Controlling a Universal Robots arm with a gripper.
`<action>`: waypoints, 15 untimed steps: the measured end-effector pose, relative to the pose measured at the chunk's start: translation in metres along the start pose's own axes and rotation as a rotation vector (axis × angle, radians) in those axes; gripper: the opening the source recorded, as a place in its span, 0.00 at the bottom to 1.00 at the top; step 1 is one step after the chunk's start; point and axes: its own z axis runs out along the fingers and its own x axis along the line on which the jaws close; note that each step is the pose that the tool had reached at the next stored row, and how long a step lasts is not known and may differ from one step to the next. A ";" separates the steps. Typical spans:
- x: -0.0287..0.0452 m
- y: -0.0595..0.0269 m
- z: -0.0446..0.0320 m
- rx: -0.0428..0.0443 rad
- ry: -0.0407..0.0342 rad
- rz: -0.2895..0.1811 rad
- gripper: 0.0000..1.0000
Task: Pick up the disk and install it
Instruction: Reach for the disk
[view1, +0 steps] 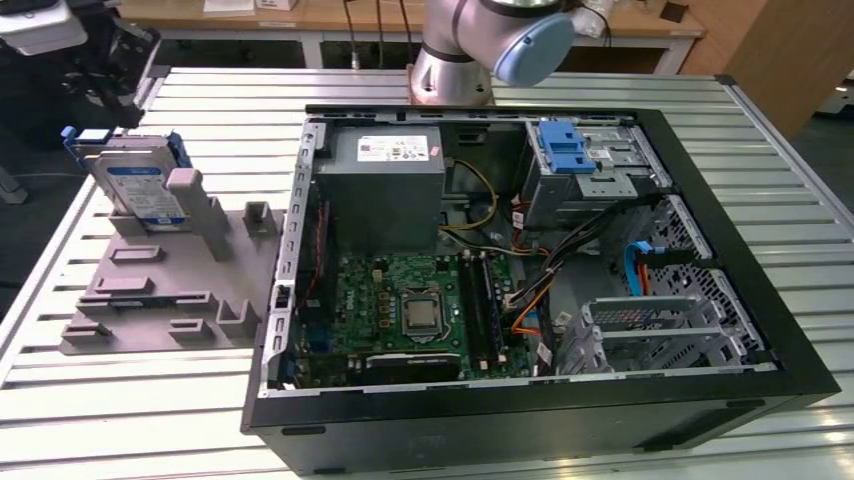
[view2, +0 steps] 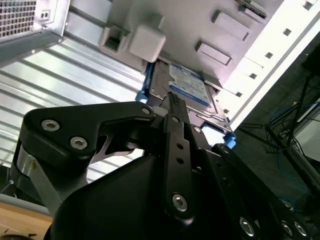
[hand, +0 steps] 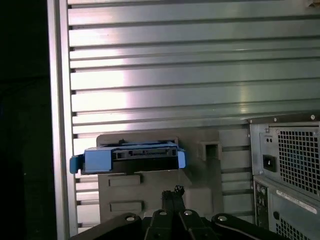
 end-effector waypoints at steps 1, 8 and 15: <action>0.0046 0.0008 0.0003 0.0000 -0.0001 0.000 0.11; 0.0371 0.0061 0.0024 0.0001 0.0002 0.000 0.11; 0.0540 0.0102 0.0038 0.0001 0.0001 0.000 0.11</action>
